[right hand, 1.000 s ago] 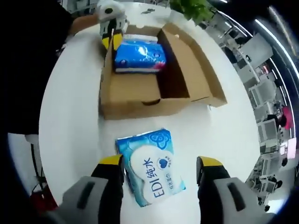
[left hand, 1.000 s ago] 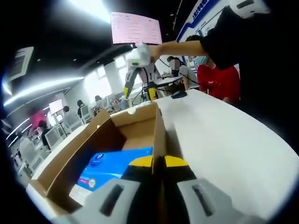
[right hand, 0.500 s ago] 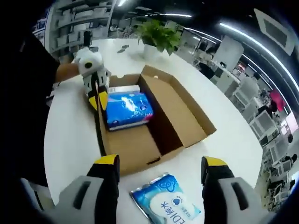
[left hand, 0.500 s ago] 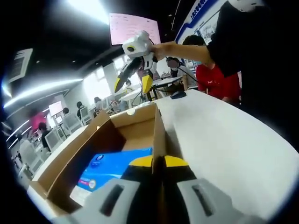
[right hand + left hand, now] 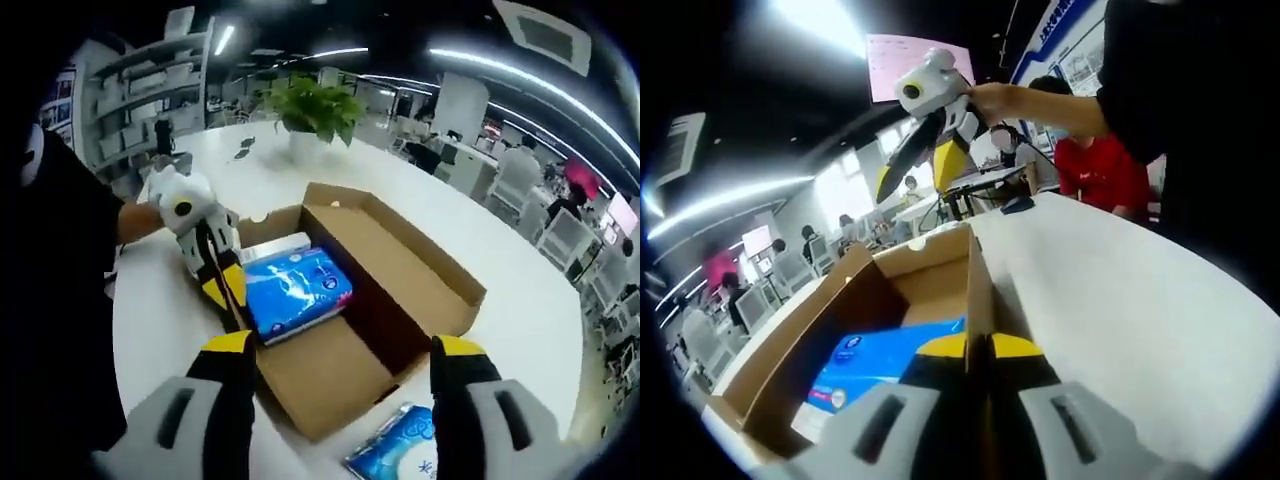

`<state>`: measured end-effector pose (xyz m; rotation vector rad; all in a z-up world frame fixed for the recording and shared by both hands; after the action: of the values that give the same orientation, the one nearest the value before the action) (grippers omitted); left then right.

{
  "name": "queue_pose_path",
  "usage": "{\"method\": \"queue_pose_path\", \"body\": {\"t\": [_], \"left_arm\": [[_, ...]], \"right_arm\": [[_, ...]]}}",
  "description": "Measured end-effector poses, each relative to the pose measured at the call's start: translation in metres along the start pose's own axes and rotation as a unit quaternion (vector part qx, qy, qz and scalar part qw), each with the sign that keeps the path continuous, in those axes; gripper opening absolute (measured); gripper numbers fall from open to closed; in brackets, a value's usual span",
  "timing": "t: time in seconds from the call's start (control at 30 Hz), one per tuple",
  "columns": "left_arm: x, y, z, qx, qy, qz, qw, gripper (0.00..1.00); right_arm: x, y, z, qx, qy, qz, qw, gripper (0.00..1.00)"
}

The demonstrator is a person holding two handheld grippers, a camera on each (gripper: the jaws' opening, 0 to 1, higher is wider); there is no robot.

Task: Operate the shoe box by opening the lid, removing the specified soft item, and placing it in the target area until the item is outside and the box remains undamaged.

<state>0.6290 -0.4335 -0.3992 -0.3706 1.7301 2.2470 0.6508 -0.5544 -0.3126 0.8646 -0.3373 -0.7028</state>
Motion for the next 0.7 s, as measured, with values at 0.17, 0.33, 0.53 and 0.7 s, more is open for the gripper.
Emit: {"method": "queue_pose_path", "body": {"t": [0.17, 0.33, 0.53, 0.7], "left_arm": [[-0.001, -0.001, 0.0, -0.001, 0.001, 0.001, 1.0, 0.06], [0.0, -0.002, 0.0, 0.002, 0.001, -0.007, 1.0, 0.06], [0.0, -0.002, -0.001, 0.006, -0.001, -0.015, 0.9999, 0.06], [0.0, -0.001, -0.001, 0.008, -0.004, -0.015, 0.9998, 0.05]], "right_arm": [[-0.012, 0.013, -0.018, 0.053, -0.007, -0.071, 0.9961, 0.73], [-0.029, 0.014, -0.034, 0.058, 0.014, -0.116, 0.9914, 0.72], [-0.038, 0.014, -0.042, 0.054, 0.01, -0.14, 0.9886, 0.72], [-0.037, 0.008, -0.056, 0.048, 0.001, -0.169, 0.9844, 0.72]]}}
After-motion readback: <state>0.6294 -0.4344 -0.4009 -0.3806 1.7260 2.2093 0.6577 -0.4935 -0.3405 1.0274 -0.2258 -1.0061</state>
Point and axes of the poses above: the point that each gripper's makers call its tool centre point, and the gripper's own axes: z roughly backward along the fingers, x roughly to its right, y roughly out of its top, the point moved 1 cm from there along z, roughly backward along the fingers, and after that the axes turned 10 degrees about y, right-handed, at the moved point
